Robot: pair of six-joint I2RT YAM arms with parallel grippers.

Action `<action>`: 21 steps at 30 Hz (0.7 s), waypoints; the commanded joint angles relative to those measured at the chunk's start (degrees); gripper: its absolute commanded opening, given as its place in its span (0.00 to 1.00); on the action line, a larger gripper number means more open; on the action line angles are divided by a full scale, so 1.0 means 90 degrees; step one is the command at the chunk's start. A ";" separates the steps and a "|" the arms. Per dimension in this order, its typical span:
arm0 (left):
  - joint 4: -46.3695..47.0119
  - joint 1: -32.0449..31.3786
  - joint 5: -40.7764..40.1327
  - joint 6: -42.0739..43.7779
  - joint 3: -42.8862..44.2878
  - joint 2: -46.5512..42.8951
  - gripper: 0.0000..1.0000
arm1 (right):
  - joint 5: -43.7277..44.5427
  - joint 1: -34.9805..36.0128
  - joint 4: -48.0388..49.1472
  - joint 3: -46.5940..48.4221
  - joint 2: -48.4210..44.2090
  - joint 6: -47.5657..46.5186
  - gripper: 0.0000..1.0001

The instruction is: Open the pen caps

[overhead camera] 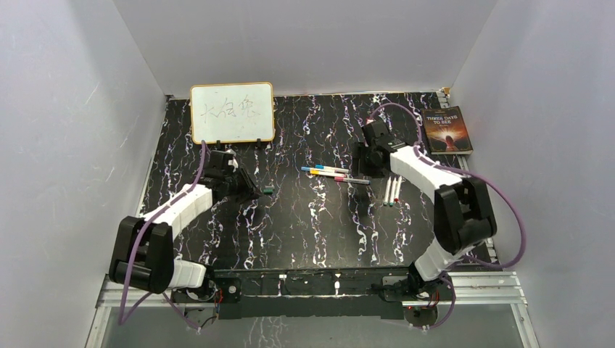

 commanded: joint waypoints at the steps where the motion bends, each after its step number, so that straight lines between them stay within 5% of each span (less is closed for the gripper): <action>1: 0.0182 0.0083 -0.0083 0.0158 0.0169 0.0133 0.23 | -0.0214 -0.0027 0.0497 0.0687 0.0526 -0.0062 0.61; 5: 0.0215 0.0127 -0.0015 0.0183 0.0263 0.0349 0.29 | -0.0305 -0.0032 0.0629 0.0992 0.0917 -0.0033 0.60; 12: -0.0175 0.0134 -0.0015 0.0261 0.0514 0.0204 0.55 | -0.0464 -0.0028 0.0771 0.1474 0.1829 -0.0010 0.57; 21: -0.0561 0.0128 0.0062 0.0329 0.0717 -0.0262 0.57 | -0.0545 0.0041 0.0943 0.1343 0.2221 0.0093 0.48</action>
